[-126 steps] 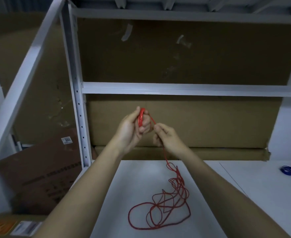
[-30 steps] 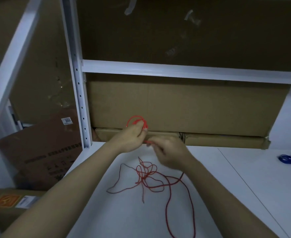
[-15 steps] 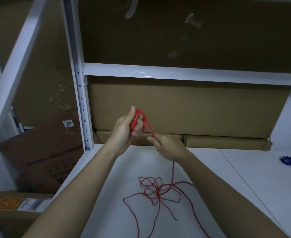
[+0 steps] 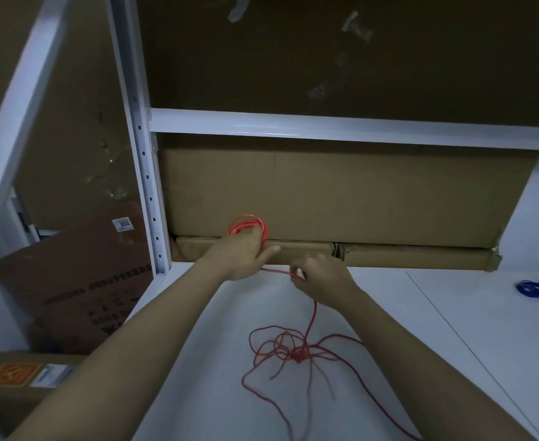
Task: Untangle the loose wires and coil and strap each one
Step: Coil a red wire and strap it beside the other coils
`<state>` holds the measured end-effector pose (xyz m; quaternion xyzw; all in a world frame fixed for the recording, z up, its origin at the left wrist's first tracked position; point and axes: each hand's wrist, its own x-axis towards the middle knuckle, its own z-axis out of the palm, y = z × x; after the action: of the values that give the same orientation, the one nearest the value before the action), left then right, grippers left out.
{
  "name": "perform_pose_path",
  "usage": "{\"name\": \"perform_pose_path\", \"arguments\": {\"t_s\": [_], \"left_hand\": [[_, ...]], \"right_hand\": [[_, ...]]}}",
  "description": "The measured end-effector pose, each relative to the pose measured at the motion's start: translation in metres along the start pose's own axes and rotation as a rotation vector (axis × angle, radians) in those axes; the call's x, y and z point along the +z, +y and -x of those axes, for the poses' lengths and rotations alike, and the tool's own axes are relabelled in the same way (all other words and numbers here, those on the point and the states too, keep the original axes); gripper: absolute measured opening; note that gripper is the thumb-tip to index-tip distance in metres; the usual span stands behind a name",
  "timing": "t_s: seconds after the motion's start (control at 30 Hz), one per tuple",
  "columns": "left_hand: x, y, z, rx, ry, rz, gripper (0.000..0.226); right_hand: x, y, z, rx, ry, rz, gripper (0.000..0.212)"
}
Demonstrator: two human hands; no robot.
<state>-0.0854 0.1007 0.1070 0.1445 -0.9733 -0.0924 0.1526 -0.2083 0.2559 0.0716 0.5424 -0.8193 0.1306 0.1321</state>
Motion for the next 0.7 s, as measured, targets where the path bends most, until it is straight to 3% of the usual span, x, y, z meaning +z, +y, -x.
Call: {"name": "perform_pose_path", "arguments": {"t_s": [0.13, 0.23, 0.33, 0.37, 0.47, 0.5, 0.6, 0.7], "left_hand": [[0.001, 0.0, 0.001, 0.045, -0.093, -0.126, 0.049], [-0.001, 0.006, -0.003, 0.026, -0.122, 0.042, 0.057], [-0.011, 0.011, -0.004, -0.011, -0.143, 0.242, 0.063], [-0.014, 0.011, -0.004, -0.013, -0.135, 0.267, 0.062], [-0.027, 0.015, -0.001, -0.016, -0.062, 0.4, 0.051], [-0.03, 0.018, 0.001, -0.014, -0.029, 0.495, 0.047], [-0.043, 0.026, 0.003, -0.012, 0.1, 0.772, 0.044], [-0.054, 0.034, 0.002, -0.01, 0.157, 0.924, 0.04]], "right_hand": [[-0.001, 0.022, -0.003, 0.293, -0.226, 0.046, 0.052], [-0.02, 0.025, -0.02, 0.428, -0.194, -0.185, 0.055], [-0.041, 0.025, -0.035, 0.393, 0.053, -0.336, 0.046], [-0.047, 0.026, -0.038, 0.357, 0.039, -0.339, 0.045], [-0.064, 0.03, -0.039, 0.317, -0.24, -0.275, 0.042], [-0.069, 0.032, -0.04, 0.324, -0.225, -0.315, 0.041], [-0.075, 0.036, -0.045, 0.343, 0.072, -0.516, 0.039], [-0.078, 0.026, -0.046, 0.288, -0.045, -0.535, 0.032]]}}
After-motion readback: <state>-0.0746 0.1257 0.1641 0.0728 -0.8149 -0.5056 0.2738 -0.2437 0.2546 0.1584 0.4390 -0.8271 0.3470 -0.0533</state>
